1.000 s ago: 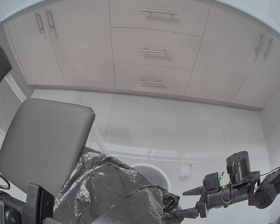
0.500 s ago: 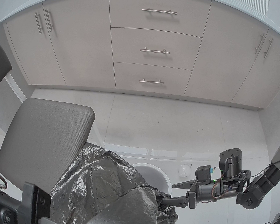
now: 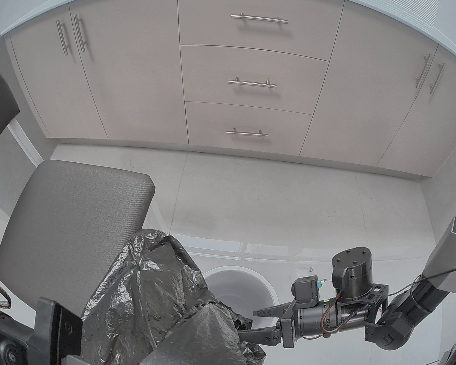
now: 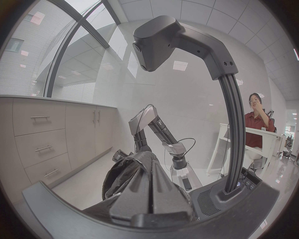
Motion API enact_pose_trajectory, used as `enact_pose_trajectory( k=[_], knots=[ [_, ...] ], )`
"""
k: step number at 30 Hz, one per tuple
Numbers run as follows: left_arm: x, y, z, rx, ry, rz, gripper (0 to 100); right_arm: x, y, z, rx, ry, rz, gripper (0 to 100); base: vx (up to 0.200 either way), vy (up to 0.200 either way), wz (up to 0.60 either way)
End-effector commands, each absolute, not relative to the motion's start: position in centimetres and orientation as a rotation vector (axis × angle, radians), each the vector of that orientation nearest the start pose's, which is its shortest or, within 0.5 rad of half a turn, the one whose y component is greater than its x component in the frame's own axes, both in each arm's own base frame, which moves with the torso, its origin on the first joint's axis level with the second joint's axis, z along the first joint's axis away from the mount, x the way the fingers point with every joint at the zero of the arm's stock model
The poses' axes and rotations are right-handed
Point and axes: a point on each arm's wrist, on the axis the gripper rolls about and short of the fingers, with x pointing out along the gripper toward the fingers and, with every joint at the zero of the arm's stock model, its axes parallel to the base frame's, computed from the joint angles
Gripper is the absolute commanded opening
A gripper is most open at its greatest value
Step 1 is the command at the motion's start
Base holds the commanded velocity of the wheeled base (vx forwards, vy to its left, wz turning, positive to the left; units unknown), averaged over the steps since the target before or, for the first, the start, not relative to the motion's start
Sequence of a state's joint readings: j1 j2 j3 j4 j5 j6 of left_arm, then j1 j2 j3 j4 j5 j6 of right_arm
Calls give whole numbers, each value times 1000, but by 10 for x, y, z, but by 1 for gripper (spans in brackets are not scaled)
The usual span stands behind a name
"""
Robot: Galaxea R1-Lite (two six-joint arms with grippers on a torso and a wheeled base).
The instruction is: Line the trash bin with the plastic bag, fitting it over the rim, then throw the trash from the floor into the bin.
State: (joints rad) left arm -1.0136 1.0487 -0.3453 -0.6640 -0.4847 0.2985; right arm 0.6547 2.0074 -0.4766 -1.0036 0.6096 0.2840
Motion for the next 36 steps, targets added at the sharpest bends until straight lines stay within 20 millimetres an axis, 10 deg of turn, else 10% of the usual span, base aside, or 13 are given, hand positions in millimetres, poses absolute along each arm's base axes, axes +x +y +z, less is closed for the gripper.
enact_pose_trajectory(
  k=[1, 35, 36],
  knots=[
    [61, -118, 200, 253, -180, -1493, 0, 216, 185, 57, 252, 750, 1159, 100, 0, 0, 0],
    [61, -118, 200, 254, -176, -1497, 0, 225, 223, 22, 280, 881, 1221, 100, 0, 0, 0],
    [61, -118, 200, 254, -176, -1496, 0, 225, 223, 23, 278, 873, 1211, 0, 0, 0, 0]
  ],
)
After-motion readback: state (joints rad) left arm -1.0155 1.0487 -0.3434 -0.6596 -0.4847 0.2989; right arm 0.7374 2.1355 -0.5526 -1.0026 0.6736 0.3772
